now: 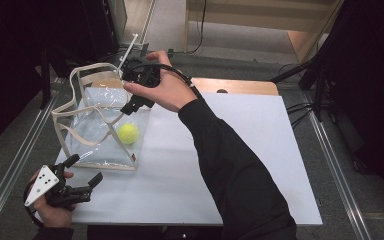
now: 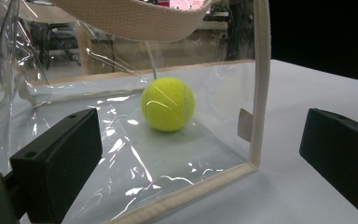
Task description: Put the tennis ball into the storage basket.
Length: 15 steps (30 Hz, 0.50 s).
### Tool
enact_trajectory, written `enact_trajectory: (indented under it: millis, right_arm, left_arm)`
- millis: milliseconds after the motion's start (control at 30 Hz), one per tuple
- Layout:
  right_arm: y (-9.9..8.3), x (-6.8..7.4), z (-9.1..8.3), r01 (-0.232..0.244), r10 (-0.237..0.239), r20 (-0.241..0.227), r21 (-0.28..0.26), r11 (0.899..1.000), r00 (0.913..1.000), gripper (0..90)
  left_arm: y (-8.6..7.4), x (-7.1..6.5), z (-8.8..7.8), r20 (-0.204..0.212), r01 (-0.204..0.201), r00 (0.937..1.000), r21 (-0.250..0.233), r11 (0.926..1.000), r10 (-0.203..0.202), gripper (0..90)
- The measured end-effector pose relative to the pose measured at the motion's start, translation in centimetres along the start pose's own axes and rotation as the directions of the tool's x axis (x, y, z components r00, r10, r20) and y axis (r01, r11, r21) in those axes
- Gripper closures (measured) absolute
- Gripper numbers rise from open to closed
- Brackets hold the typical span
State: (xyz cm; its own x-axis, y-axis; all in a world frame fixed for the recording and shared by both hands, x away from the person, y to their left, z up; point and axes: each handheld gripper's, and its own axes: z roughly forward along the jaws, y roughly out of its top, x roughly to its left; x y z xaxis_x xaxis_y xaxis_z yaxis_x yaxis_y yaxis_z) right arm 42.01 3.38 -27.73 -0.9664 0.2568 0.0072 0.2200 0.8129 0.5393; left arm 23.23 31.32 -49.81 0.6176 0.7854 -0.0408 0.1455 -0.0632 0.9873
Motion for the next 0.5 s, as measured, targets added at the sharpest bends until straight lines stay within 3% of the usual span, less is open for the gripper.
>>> enact_trajectory:
  millis: [500]
  right_arm:
    - [-3.3, 0.5, -0.2, -0.018, 0.018, 0.015, -0.003, 1.000, 0.9997, 8.6]
  left_arm:
    - [0.0, -0.1, 0.0, 0.001, -0.002, 1.0000, 0.007, 1.0000, 0.002, 0.0]
